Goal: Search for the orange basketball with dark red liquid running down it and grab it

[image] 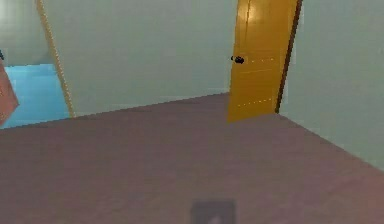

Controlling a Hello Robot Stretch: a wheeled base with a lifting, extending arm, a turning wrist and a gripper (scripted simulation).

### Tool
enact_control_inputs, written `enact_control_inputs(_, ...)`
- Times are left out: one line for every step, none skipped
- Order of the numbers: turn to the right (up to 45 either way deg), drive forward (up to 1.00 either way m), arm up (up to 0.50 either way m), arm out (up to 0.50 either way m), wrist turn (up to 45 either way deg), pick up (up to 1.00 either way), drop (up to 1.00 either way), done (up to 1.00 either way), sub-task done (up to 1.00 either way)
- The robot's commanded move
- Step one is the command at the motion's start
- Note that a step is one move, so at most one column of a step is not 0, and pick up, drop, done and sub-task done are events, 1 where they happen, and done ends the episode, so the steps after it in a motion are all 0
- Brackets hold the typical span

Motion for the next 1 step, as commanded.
enact_control_inputs(0.0,1.0,0.0,0.0,0.0,0.0,0.0,0.0,0.0)
